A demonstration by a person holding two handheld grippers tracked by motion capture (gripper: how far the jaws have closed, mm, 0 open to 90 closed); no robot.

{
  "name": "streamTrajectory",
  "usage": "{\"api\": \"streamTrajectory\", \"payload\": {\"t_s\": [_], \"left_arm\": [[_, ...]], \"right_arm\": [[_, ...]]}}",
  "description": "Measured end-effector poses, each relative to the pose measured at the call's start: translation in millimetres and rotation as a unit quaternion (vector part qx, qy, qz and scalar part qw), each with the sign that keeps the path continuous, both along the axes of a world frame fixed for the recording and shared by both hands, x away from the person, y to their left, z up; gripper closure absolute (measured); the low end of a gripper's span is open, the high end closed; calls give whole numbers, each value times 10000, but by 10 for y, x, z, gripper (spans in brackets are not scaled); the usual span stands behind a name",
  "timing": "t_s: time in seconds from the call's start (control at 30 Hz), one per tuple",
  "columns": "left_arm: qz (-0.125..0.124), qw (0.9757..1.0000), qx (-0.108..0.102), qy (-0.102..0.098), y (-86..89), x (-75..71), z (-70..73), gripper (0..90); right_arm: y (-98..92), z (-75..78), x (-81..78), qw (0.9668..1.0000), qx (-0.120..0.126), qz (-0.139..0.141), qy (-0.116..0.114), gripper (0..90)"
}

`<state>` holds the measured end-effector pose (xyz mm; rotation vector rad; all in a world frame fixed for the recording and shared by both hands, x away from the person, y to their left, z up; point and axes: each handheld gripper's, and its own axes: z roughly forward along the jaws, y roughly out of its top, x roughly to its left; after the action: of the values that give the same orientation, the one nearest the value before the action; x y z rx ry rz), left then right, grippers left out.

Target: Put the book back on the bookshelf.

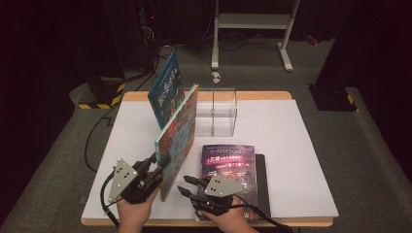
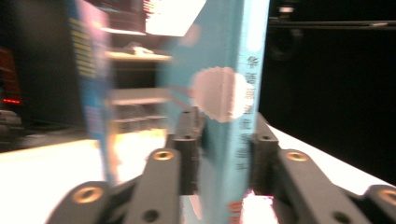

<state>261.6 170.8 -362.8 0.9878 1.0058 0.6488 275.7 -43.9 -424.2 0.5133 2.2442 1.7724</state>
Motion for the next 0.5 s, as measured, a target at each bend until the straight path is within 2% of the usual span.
{"api": "streamTrajectory", "payload": {"t_s": [0.07, 0.13, 0.17, 0.2, 0.3, 0.5], "left_arm": [[-187, 9997, -102, 111, 120, 44, 15, 759], [67, 9998, 160, 23, 148, 56, 7, 787], [175, 9996, 221, 17, 168, 65, 7, 801], [185, 9997, 149, 94, 218, 78, 11, 801], [59, 9999, 113, 62, 309, 87, -17, 804], [-65, 9996, 260, 21, 366, 58, -59, 804]], "right_arm": [[-13, 7, 0, 10000, 8, -15, -3, 623], [-24, 13, -1, 10000, 7, -16, -3, 624], [-28, 16, 2, 10000, -2, -24, -14, 625], [-33, 18, 4, 10000, -10, -34, -11, 625], [-52, 23, 18, 10000, -21, -70, -8, 627], [-119, 31, 66, 9998, -97, -160, 8, 634]]}}
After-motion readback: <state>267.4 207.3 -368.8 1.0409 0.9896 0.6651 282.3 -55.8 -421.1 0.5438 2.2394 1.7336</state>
